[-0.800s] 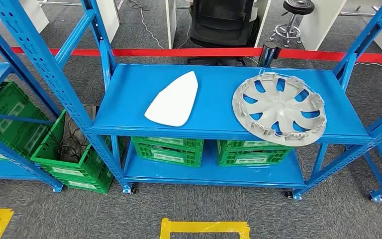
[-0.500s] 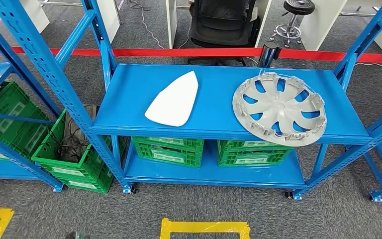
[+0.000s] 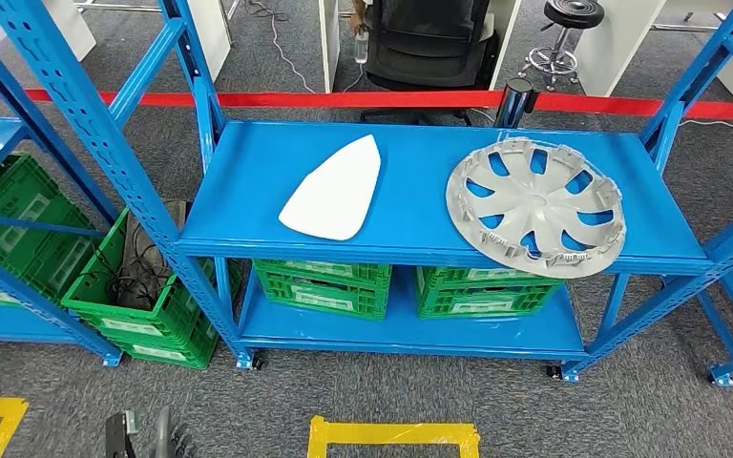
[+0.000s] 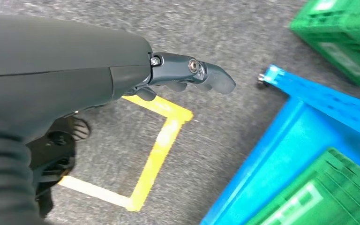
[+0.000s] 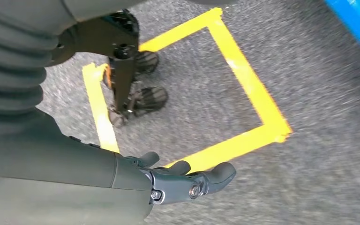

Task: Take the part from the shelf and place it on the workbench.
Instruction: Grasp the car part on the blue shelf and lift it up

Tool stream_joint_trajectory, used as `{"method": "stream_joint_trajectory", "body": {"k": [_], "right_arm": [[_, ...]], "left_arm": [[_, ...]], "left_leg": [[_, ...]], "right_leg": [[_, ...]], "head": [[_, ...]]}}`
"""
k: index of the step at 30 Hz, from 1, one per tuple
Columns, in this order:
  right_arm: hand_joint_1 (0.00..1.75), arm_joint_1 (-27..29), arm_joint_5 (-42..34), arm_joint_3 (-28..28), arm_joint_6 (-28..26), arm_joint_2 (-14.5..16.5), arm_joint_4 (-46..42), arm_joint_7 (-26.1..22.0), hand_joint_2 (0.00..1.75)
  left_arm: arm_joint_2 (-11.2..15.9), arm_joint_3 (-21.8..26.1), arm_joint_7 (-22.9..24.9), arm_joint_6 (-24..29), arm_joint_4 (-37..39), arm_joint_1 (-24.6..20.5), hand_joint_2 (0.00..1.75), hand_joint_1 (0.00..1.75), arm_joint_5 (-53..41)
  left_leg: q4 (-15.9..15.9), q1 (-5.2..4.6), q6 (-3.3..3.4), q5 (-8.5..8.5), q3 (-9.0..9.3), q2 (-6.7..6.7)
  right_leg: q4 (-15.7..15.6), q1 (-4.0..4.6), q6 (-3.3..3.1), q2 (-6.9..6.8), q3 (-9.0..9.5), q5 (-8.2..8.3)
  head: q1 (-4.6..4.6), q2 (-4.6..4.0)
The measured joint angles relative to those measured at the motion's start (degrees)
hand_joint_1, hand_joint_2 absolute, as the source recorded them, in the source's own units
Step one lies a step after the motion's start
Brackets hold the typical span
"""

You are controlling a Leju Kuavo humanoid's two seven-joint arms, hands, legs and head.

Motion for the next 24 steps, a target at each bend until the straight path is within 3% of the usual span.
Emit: {"method": "stream_joint_trajectory", "body": {"k": [3,24], "right_arm": [[0.0,0.16,2.68,0.11,-1.49,-0.43,-3.95,0.67,1.75],[0.0,1.22,27.73,1.19,-7.99,-2.53,-29.82,8.63,1.75]], "left_arm": [[0.21,0.14,-0.11,1.19,-3.69,0.4,0.0,0.0,-1.3],[1.34,0.66,1.71,10.94,-27.75,2.9,0.0,0.0,-14.8]], "left_leg": [[-0.02,0.0,0.01,0.15,-0.06,-0.01],[-0.03,0.0,0.04,0.96,-0.93,-0.12]], "right_leg": [[-0.01,0.0,0.02,-0.01,-0.36,0.12],[0.02,0.0,0.03,-0.1,-0.86,0.87]], "head": [[0.0,0.0],[-0.01,0.0]]}}
